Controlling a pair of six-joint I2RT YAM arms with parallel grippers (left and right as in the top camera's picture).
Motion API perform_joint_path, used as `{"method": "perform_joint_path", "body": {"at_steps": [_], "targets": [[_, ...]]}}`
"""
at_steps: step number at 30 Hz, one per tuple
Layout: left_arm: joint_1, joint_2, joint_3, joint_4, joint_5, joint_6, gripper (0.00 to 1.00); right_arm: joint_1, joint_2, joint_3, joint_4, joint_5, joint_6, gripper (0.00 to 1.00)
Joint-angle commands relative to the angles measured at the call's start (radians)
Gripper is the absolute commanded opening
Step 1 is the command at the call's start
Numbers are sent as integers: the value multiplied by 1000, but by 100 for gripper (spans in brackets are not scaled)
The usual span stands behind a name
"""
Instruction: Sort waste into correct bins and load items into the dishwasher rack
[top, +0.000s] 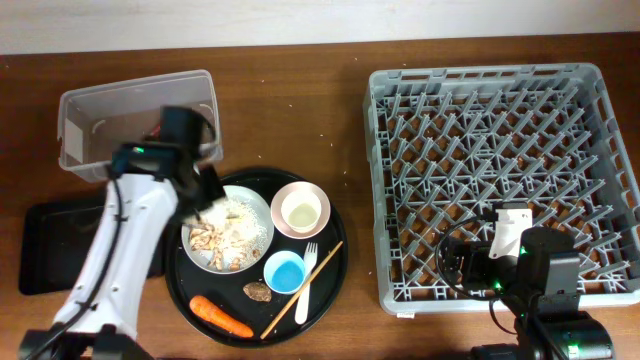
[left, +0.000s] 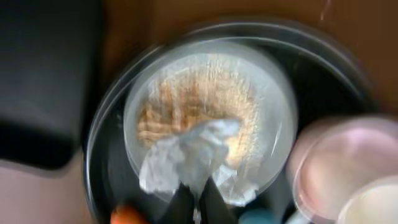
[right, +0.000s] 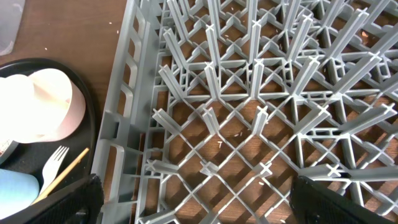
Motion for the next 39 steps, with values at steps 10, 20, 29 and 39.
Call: {"method": "perform_joint_path", "body": {"at_steps": [10, 20, 29, 39], "targets": [[139, 190, 42, 657, -77, 16, 13, -6, -3, 18, 3, -6, 7, 98], [138, 277, 42, 557, -47, 16, 43, -6, -3, 18, 3, -6, 7, 98], [138, 276, 43, 428, -47, 16, 43, -6, -3, 18, 3, -6, 7, 98], [138, 178, 43, 362, -32, 109, 51, -6, -3, 18, 3, -6, 7, 98]]}}
